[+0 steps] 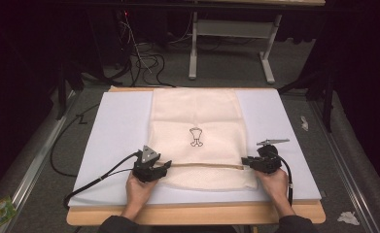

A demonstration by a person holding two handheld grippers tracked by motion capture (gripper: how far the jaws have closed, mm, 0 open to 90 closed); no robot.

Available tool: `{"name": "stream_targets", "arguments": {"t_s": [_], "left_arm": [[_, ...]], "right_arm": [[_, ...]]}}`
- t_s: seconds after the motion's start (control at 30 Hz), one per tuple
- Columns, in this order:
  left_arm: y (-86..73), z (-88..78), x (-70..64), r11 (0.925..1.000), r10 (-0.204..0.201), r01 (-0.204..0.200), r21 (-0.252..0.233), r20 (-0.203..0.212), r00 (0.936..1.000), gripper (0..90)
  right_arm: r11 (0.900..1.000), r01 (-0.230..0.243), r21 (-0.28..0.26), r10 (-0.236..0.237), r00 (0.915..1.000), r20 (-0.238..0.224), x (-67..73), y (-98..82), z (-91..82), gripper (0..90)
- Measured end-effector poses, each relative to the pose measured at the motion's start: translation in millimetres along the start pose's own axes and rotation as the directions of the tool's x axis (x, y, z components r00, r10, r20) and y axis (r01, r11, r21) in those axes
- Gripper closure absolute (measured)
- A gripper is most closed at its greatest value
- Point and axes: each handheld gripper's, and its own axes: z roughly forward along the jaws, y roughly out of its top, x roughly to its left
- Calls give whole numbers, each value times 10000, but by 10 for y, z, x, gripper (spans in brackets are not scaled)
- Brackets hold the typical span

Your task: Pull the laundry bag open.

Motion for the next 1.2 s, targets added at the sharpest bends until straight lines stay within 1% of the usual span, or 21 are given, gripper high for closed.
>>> {"name": "stream_targets", "arguments": {"t_s": [0.1, 0.23, 0.3, 0.37, 0.43, 0.57, 0.6, 0.7, 0.8, 0.83, 0.9, 0.93, 0.97, 1.0, 1.03, 1.07, 1.17, 1.2], "left_arm": [[6, -5, 2, 10000, -41, 41, -15, 2, 10000, 468], [15, -14, -11, 9999, -143, 143, 14, 141, 9998, 468], [28, -11, -44, 9999, 46, -46, 103, 50, 10000, 470], [41, -4, -79, 10000, -35, 33, 85, 286, 9996, 470], [65, -4, -108, 9998, 122, -127, 145, 299, 9995, 470], [112, -38, -140, 9994, 360, -360, -5, 331, 9988, 470], [122, -52, -135, 9993, 367, -365, -51, 348, 9987, 470], [156, -60, -94, 9993, 357, -354, -81, 326, 9988, 468], [192, -67, -65, 9996, 252, -249, -115, 238, 9994, 468], [202, -61, -75, 9999, 69, -64, -139, 364, 9993, 467], [222, -54, -115, 9998, 160, -156, -112, 407, 9990, 467], [234, -40, -135, 9998, 204, -201, -73, 501, 9985, 467], [248, -22, -155, 9995, 305, -305, -12, 460, 9985, 467], [263, 3, -175, 9995, 316, -320, 53, 577, 9978, 467], [282, 19, -190, 9994, 349, -353, 59, 584, 9977, 467], [301, 35, -201, 9997, 238, -242, 40, 763, 9968, 467], [368, 64, -254, 9996, 290, -293, 28, 880, 9957, 468], [385, 74, -268, 9998, 208, -209, 2, 998, 9948, 470]], "right_arm": [[9998, 151, -88, -152, 9998, -94, 5, 8, -12, 856], [9997, 136, -212, -142, 9996, -252, 12, 6, -46, 866], [9995, 171, -259, -179, 9994, -301, 28, 10, -72, 868], [9993, 173, -322, -184, 9993, -340, 46, 12, -97, 869], [9991, 118, -397, -134, 9991, -397, 65, 10, -122, 871], [9990, 143, -429, -164, 9987, -486, 79, 28, -141, 873], [9989, 136, -448, -160, 9984, -548, 77, 38, -144, 874], [9986, 313, -427, -338, 9975, -612, 44, 87, -127, 875], [9986, 289, -438, -319, 9970, -699, 11, 139, -109, 875], [9985, 241, -484, -278, 9966, -778, 0, 151, -108, 876], [9984, 244, -507, -286, 9962, -823, 1, 160, -120, 876], [9983, 261, -526, -305, 9959, -846, 2, 157, -128, 876], [9980, 264, -569, -314, 9956, -880, 2, 154, -134, 877], [9979, 207, -610, -263, 9953, -930, 1, 151, -140, 877], [9976, 187, -669, -251, 9950, -969, -4, 147, -144, 877], [9977, 157, -653, -221, 9948, -992, -4, 145, -150, 877], [9975, 212, -673, -278, 9947, -987, 6, 154, -149, 878], [9975, 220, -667, -286, 9946, -999, 11, 160, -153, 878]]}}
